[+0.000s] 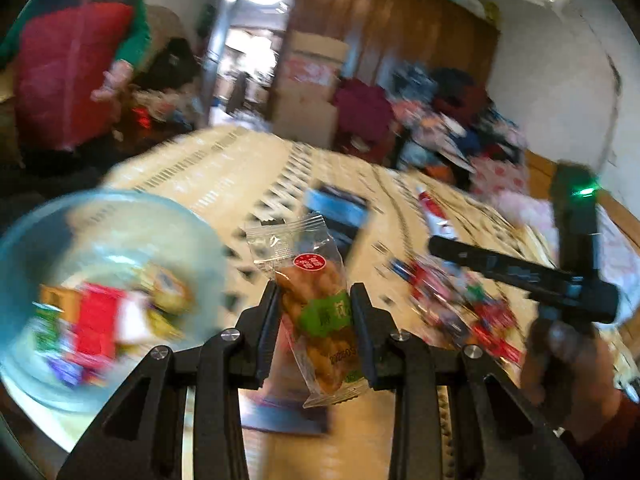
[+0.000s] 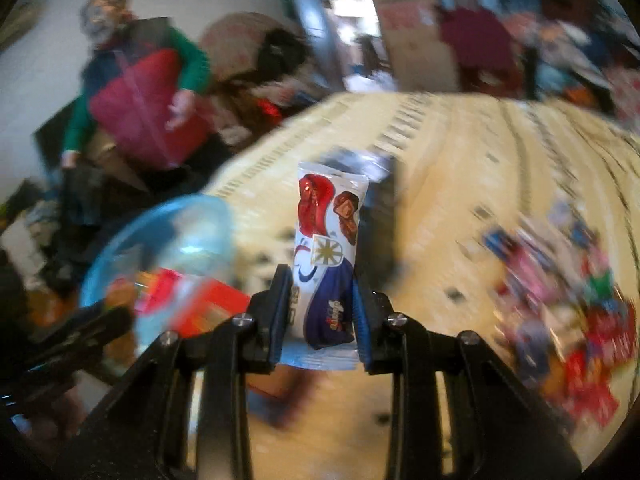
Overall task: Organize snacks
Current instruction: 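Carry the orange snack bag toward the glass bowl with left tool while right tool grasps a white-blue packet, then open both tools over the glass bowl, dropping both snacks inside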
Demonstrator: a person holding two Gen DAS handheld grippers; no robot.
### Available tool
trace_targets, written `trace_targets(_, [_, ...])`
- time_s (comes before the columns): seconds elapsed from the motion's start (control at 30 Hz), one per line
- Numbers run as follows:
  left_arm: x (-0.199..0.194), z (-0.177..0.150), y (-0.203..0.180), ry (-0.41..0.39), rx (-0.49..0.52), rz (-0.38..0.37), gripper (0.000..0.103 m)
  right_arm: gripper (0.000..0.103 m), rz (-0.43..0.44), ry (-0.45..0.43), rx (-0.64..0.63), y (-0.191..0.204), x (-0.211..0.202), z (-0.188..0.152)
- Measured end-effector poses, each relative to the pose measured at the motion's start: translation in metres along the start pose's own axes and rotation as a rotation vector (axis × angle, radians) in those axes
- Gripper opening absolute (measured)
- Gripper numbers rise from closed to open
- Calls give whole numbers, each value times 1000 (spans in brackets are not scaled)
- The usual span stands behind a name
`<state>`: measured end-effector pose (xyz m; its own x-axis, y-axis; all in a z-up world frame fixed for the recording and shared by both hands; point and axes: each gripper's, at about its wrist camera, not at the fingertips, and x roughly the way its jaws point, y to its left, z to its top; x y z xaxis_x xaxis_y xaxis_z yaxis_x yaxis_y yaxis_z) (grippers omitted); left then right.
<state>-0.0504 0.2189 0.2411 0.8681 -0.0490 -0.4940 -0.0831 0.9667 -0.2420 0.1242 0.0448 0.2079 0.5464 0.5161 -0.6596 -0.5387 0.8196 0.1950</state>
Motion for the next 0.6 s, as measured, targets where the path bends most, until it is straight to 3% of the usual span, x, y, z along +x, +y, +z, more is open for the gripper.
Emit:
trace_targets(0.23, [-26, 47, 104, -57, -69, 234, 35, 29, 189, 33, -117, 107, 60, 51])
trace_targets(0.4, [0, 51, 167, 42, -140, 383, 35, 30, 250, 128, -165, 162, 114, 51])
trace_targets(0.6, [30, 36, 201, 127, -184, 438, 35, 30, 231, 238, -199, 191, 157, 32])
